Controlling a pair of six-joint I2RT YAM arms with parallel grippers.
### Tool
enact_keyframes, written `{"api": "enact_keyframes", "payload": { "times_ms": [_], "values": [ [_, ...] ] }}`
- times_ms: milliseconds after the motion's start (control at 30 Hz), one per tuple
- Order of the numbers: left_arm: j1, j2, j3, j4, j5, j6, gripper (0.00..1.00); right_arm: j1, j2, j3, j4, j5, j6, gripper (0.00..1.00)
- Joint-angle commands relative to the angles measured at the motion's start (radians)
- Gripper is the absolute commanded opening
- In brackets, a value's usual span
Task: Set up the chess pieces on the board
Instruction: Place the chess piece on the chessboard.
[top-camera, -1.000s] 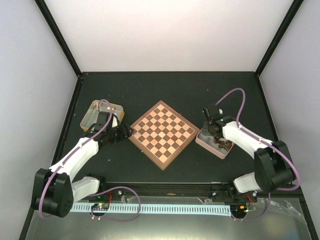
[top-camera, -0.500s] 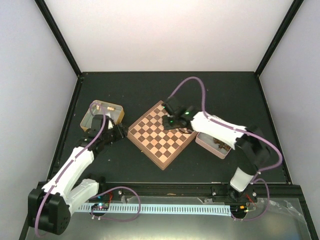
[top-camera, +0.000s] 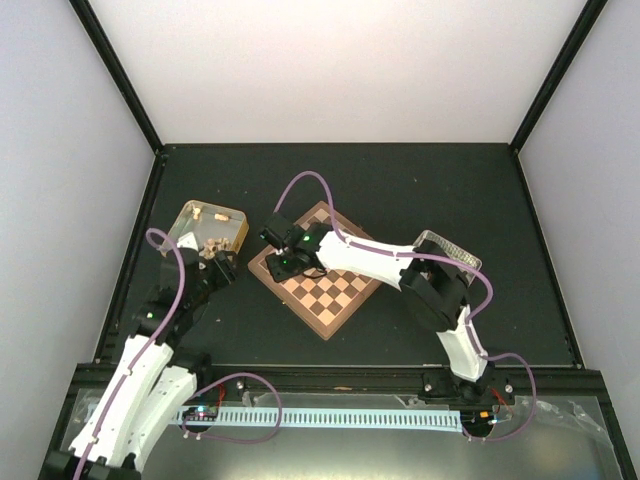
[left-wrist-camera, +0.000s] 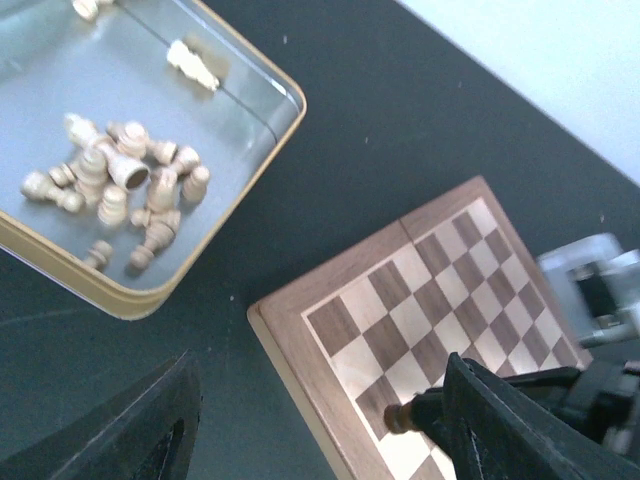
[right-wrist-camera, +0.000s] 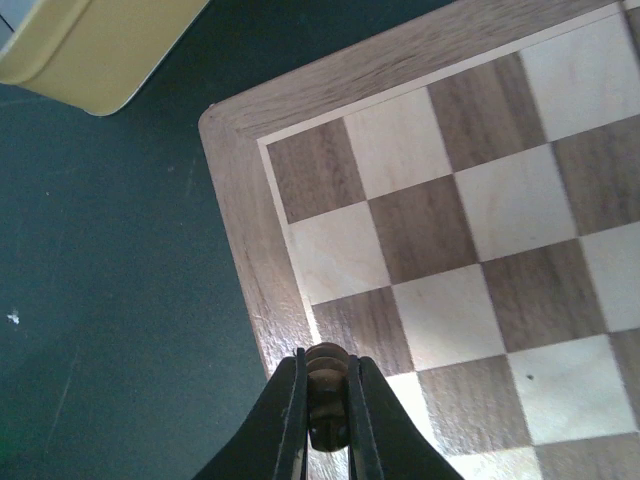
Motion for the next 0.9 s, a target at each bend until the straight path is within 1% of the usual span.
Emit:
{"api": "enact_keyframes", "payload": {
  "times_ms": [0, 133, 333, 467, 533, 633, 700, 867],
  "values": [
    [0.000, -0.078, -0.003, -0.035, -0.086, 0.007, 0.69, 0.009, 0.037, 0.068, -0.079, 0.036, 0.011, 0.01],
    [0.001, -0.102, -0.002, -0.046, -0.095, 0.014, 0.70, 0.014, 0.079, 0.134, -0.124, 0.076, 0.011, 0.02],
    [0.001, -0.088, 0.008, -0.049, -0.093, 0.023, 0.71, 0.020, 0.150, 0.242, -0.202, 0.124, 0.011, 0.02],
    [0.000, -0.086, 0.022, -0.059, -0.096, 0.028, 0.71, 0.022, 0.167, 0.268, -0.211, 0.129, 0.010, 0.04],
    [0.001, -0.088, 0.029, -0.063, -0.098, 0.032, 0.71, 0.023, 0.172, 0.271, -0.213, 0.127, 0.007, 0.07],
    [0.001, -0.088, 0.036, -0.069, -0.099, 0.038, 0.72, 0.023, 0.175, 0.279, -0.216, 0.121, 0.005, 0.15],
    [0.001, -0.087, 0.038, -0.074, -0.098, 0.038, 0.73, 0.024, 0.171, 0.280, -0.214, 0.116, 0.006, 0.19],
    [0.001, -0.085, 0.033, -0.077, -0.082, 0.038, 0.74, 0.023, 0.166, 0.278, -0.222, 0.105, 0.010, 0.23]
  ]
}}
